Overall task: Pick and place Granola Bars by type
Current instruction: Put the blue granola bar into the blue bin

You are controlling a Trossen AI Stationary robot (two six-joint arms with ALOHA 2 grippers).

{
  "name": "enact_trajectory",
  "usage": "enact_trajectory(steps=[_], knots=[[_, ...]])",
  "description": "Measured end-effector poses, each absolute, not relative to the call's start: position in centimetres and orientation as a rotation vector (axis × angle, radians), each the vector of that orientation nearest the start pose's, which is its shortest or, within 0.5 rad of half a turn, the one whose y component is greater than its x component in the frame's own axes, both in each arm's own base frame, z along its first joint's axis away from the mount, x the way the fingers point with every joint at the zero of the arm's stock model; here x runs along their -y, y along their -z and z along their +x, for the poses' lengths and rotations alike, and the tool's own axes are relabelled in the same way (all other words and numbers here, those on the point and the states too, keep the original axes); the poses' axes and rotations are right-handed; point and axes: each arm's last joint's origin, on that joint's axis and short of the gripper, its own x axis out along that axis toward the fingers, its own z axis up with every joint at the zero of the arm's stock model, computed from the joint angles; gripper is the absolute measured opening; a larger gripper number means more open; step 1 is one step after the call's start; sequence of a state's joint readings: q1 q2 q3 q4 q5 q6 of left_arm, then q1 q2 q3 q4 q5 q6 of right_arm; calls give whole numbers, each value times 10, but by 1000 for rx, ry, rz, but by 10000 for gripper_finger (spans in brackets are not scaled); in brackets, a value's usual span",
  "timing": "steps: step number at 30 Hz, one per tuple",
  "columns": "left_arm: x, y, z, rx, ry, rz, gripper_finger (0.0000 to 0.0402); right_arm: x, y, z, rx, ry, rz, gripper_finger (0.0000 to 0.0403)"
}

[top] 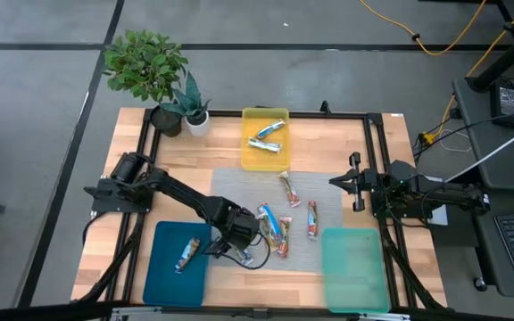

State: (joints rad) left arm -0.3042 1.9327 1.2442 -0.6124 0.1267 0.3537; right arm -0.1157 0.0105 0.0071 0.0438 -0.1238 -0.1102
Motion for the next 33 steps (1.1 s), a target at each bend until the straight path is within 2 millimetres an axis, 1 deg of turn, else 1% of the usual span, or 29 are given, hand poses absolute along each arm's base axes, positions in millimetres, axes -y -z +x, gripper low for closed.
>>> enact_trajectory(steps=[6,9,13,17,22,24,28,30,33], knots=[[108,-136,340,-1258,566,391,253,8,-169,97,40,-6,-115,22],[108,-134,338,-1266,559,391,246,8,-169,97,40,-6,-115,22],[108,-135,339,-1266,522,372,224,8,-169,97,40,-6,-115,22],[108,-137,341,-1268,483,342,189,8,-169,97,40,-6,-115,22],[108,-147,345,-1322,436,347,147,8,-169,97,40,-6,-115,22],[107,-154,347,-1341,409,375,132,8,-169,97,41,-6,-115,22],[97,-166,342,-1456,350,465,101,8,-169,97,40,-6,-115,22],[93,-177,341,-1450,331,468,85,8,-169,97,40,-6,-115,22],[88,-202,337,-1383,311,446,64,8,-169,97,40,-6,-115,22]])
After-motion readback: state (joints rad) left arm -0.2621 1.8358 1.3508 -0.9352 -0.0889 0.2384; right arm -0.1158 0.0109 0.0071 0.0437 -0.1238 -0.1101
